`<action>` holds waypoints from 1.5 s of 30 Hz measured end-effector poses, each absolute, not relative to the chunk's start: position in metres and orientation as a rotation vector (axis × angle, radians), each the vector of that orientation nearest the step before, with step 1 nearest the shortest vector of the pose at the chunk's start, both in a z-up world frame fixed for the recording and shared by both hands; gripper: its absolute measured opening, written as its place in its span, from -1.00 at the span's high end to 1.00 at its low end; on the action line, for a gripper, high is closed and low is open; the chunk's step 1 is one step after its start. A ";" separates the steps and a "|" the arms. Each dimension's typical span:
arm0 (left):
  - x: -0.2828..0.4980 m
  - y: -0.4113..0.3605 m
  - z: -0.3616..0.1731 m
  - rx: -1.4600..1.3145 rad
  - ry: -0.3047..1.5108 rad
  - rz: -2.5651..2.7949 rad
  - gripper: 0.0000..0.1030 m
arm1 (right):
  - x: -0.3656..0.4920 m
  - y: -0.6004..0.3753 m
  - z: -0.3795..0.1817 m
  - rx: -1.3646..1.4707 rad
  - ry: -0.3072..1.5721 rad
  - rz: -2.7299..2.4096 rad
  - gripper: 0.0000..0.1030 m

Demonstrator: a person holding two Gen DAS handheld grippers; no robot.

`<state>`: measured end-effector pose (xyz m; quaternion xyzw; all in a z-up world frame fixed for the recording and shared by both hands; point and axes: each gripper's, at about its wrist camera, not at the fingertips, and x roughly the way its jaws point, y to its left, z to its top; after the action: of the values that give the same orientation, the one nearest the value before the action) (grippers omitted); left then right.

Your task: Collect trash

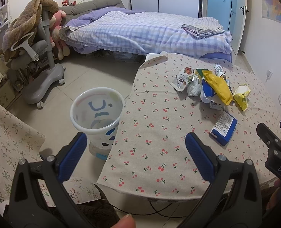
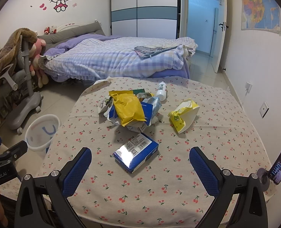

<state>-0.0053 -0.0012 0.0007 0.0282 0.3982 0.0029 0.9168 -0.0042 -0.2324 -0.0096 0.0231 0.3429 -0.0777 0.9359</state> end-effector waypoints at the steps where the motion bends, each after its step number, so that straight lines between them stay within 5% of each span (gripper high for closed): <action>1: -0.006 0.000 0.001 0.057 0.816 0.005 -1.00 | -0.004 -0.232 -0.010 0.047 0.700 -0.160 -1.00; 45: -0.008 0.002 0.002 0.056 0.811 0.004 -1.00 | -0.003 -0.230 -0.012 0.048 0.706 -0.158 -1.00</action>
<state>-0.0079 0.0024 0.0020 0.0274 0.3942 0.0019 0.9186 -0.0033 -0.2302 -0.0118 0.0235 0.3455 -0.0772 0.9349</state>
